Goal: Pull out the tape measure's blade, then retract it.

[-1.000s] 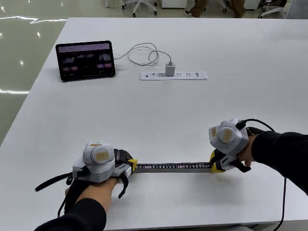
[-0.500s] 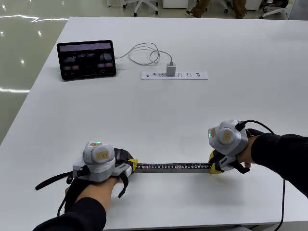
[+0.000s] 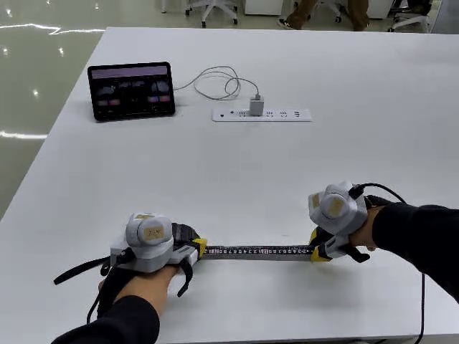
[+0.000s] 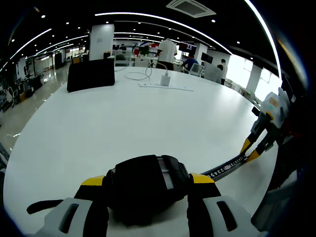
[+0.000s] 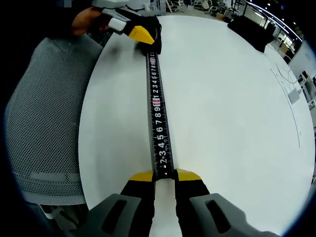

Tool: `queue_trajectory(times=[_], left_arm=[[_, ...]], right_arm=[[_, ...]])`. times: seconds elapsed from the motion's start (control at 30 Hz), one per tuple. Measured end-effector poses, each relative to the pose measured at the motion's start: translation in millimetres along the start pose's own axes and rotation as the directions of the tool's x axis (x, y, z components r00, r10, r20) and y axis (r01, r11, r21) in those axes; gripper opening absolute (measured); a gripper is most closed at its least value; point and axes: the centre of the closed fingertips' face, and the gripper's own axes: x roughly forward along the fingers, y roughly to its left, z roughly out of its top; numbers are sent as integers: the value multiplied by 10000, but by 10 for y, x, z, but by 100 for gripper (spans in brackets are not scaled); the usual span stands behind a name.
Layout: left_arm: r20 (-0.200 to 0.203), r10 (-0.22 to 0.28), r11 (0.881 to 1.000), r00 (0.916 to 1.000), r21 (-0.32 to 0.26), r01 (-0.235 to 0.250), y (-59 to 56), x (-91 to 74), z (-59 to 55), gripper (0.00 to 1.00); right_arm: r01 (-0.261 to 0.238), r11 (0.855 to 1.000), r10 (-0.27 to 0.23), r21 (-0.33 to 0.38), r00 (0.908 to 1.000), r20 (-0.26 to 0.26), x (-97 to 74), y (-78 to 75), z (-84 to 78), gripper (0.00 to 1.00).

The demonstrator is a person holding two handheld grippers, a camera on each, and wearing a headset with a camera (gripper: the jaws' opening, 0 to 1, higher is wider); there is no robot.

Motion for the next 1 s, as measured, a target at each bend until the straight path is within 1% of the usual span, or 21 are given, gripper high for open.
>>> queue_trajectory(times=[0.37,0.53,1.0], left_arm=[[-29,-14,10000,10000,-44,14,-2,-5,-4,60],[-36,-16,10000,10000,-35,16,-2,-6,-4,60],[-40,-12,10000,10000,-56,12,-3,-7,-3,60]], right_arm=[[44,9999,-45,-114,10000,-50,8,18,51,10],[54,9998,-57,200,9999,125,19,13,71,11],[44,9999,-45,118,10000,62,49,17,148,11]])
